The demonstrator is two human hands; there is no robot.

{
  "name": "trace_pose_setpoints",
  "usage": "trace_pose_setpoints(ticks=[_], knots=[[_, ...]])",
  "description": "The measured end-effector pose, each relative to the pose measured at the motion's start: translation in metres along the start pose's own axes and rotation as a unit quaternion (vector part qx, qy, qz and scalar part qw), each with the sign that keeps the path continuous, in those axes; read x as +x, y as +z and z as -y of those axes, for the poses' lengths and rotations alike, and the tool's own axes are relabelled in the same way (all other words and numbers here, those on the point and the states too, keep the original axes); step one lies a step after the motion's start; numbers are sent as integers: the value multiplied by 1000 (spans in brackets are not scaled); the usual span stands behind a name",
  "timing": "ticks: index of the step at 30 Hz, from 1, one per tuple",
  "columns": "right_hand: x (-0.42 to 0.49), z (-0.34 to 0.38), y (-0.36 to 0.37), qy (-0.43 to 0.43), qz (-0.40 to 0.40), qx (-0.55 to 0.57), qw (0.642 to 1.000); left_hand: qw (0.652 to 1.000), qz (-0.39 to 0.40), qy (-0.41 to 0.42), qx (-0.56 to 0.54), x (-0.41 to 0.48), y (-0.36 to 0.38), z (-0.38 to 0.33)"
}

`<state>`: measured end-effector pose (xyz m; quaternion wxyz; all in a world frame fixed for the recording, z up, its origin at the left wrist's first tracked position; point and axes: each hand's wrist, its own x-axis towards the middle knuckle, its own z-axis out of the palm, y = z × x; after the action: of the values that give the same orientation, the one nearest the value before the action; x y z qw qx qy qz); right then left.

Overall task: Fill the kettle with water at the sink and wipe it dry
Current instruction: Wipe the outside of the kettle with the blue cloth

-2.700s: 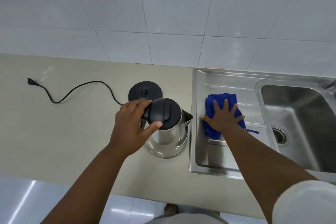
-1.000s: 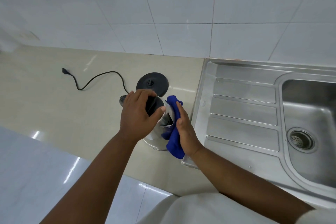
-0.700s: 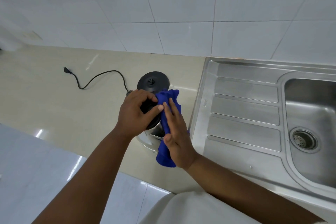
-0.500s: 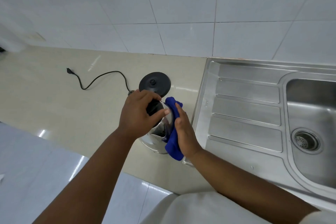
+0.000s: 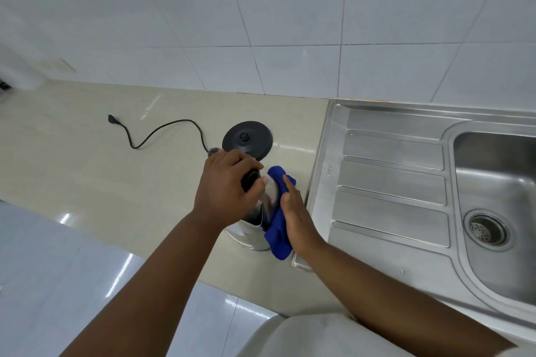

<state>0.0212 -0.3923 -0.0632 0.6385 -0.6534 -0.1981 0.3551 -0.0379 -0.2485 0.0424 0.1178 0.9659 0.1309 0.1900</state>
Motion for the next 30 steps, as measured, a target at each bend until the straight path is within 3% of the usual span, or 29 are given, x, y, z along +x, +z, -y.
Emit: trace_pose_setpoints(ticks=[2, 6, 8, 10, 14, 16, 19, 22, 24, 27, 30], knots=[[-2, 11, 1, 8, 14, -2, 1000, 1000, 1, 11, -7, 0, -1, 1], [-32, 39, 19, -169, 7, -65, 983, 999, 7, 38, -28, -1, -6, 0], [-30, 28, 21, -199, -3, -71, 977, 998, 12, 44, -44, -1, -9, -2], [-17, 9, 17, -162, -11, -47, 986, 997, 11, 34, -65, -2, -10, -1], [7, 9, -1, 30, -3, 49, 998, 995, 24, 8, -94, 1, -11, 2], [4, 22, 0, 15, 1, 43, 999, 993, 30, 8, -112, 5, -11, 2], [-18, 37, 13, -127, 13, -9, 992, 990, 48, 23, -132, 11, -13, 1], [-21, 26, 14, -179, 12, -55, 982, 990, 45, 34, -130, 12, -13, 0], [-14, 12, 6, -151, 6, -63, 987, 993, 25, 36, -106, 10, -13, -3], [-5, 2, -2, -36, 5, -34, 999, 999, -24, 35, 3, 5, -10, -7], [-5, 6, -1, -9, 6, -12, 1000, 992, -53, -38, 104, -2, -6, -16]])
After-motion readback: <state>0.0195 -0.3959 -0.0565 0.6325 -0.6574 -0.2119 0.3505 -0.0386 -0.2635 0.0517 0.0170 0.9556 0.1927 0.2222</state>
